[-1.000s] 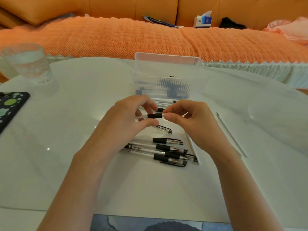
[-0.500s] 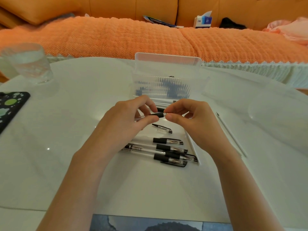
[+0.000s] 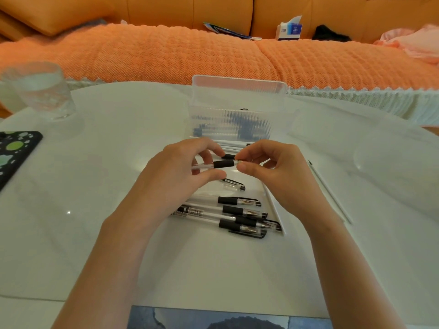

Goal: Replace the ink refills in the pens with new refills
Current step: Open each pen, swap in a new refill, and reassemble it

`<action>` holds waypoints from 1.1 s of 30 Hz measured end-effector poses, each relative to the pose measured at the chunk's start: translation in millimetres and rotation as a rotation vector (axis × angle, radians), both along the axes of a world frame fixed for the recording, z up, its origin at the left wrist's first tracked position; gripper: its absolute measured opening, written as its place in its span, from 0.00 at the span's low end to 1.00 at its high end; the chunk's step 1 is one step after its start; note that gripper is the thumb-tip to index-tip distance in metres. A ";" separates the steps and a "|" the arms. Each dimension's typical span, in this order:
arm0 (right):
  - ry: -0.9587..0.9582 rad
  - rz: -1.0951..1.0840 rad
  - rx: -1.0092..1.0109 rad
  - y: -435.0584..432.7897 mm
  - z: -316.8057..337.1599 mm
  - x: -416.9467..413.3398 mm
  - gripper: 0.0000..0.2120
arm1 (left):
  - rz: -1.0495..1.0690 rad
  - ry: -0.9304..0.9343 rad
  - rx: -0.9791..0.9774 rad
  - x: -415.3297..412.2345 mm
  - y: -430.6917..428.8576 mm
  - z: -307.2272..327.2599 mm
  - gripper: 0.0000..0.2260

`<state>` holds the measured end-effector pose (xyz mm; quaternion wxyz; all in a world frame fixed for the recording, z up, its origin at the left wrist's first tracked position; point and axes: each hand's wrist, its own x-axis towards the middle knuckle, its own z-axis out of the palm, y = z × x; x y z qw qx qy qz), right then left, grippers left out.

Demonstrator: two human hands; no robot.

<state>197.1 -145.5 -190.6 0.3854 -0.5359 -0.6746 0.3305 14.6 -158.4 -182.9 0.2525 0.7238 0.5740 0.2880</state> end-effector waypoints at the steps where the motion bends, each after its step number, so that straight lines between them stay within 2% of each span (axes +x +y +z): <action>1: -0.001 0.000 -0.001 -0.2 0.1 0.0 0.05 | 0.005 0.013 0.011 0.2 -0.3 0.3 0.11; 10: 0.005 -0.017 -0.004 -0.9 2.6 1.3 0.05 | 0.019 -0.015 -0.033 0.8 -0.2 -0.4 0.01; 15: -0.004 -0.017 -0.001 -1.0 2.6 1.7 0.06 | 0.010 0.003 -0.052 0.9 -0.9 0.2 0.03; 18: -0.001 -0.013 -0.001 -1.0 2.2 2.1 0.06 | 0.011 0.016 -0.032 0.3 -1.0 0.8 0.08; 23: 0.012 -0.014 -0.009 0.3 1.3 3.5 0.06 | 0.020 -0.010 -0.041 -0.3 0.2 -1.1 0.01; 29: 0.017 -0.020 0.005 1.7 1.3 4.8 0.06 | 0.016 0.001 -0.050 -1.7 0.1 -2.6 0.06; 33: 0.031 -0.071 0.016 2.1 -0.1 9.7 0.04 | 0.033 -0.028 -0.045 -6.4 0.3 -3.3 0.06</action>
